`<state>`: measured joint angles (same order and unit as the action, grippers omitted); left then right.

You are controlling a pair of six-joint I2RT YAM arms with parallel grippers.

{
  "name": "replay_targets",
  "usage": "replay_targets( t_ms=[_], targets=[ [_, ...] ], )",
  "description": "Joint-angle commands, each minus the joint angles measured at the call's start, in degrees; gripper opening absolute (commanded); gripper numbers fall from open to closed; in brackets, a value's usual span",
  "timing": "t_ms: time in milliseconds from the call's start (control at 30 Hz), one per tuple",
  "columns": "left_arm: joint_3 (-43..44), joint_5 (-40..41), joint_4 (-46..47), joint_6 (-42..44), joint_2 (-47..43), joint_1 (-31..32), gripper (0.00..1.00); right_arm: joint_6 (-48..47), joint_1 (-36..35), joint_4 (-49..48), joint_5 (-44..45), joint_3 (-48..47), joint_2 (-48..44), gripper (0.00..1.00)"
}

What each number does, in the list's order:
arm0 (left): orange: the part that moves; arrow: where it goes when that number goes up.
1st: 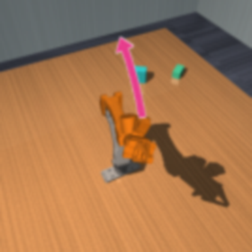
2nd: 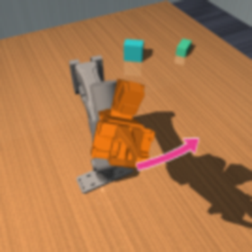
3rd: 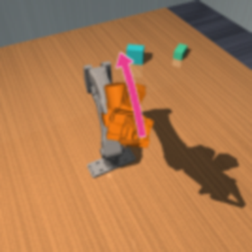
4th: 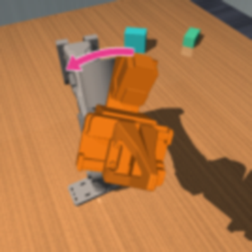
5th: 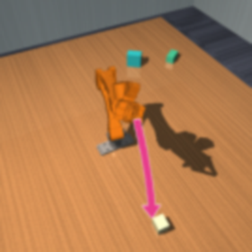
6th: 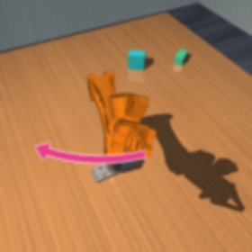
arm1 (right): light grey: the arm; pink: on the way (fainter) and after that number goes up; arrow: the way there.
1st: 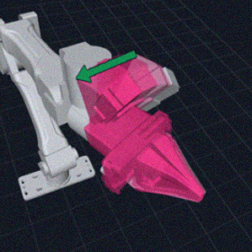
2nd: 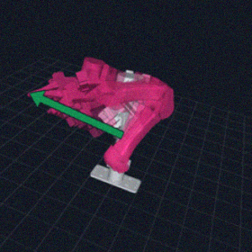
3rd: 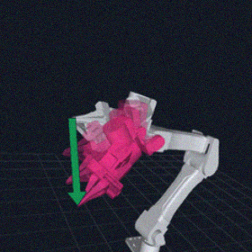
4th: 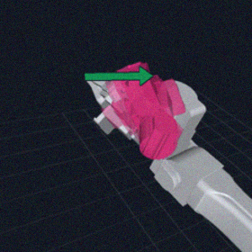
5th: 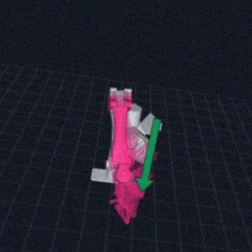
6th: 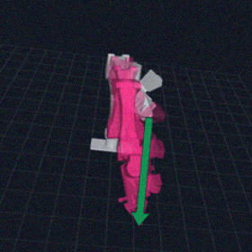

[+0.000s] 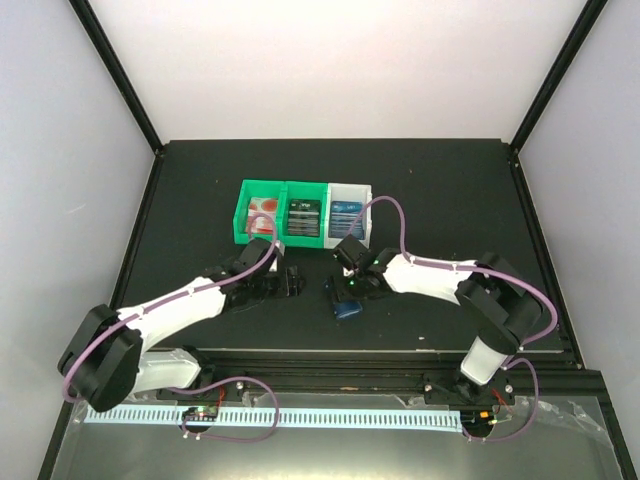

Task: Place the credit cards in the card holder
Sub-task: Open the card holder at the center of the board.

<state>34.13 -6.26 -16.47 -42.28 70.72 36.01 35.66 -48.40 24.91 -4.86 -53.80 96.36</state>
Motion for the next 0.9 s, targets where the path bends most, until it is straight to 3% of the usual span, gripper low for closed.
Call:
replay_targets(
  t_ms=[0, 100, 367, 700, 867],
  targets=[
    [-1.6, -2.7, 1.0, -3.1, -2.3, 0.0, 0.79, 2.2, -0.8, -1.7, -1.4, -1.7, -1.5, 0.69],
    [-2.7, -4.1, 2.4, -4.1, -2.6, 0.1, 0.79, 2.0, -0.8, 0.4, 1.8, -3.0, -3.1, 0.73],
    [-4.8, -6.5, 7.0, -7.3, -0.4, 2.4, 0.81, 0.3, -0.8, 7.1, 10.8, -5.4, -4.6, 0.73],
    [-4.7, -8.7, 12.1, -8.4, 6.2, 6.2, 0.78, -0.9, -2.5, 9.3, 11.2, -9.7, 0.5, 0.65],
    [-4.1, -9.0, 14.0, -8.3, 6.8, 6.3, 0.78, -1.2, -2.6, 8.3, 8.7, -9.3, 1.2, 0.70]
  ],
)
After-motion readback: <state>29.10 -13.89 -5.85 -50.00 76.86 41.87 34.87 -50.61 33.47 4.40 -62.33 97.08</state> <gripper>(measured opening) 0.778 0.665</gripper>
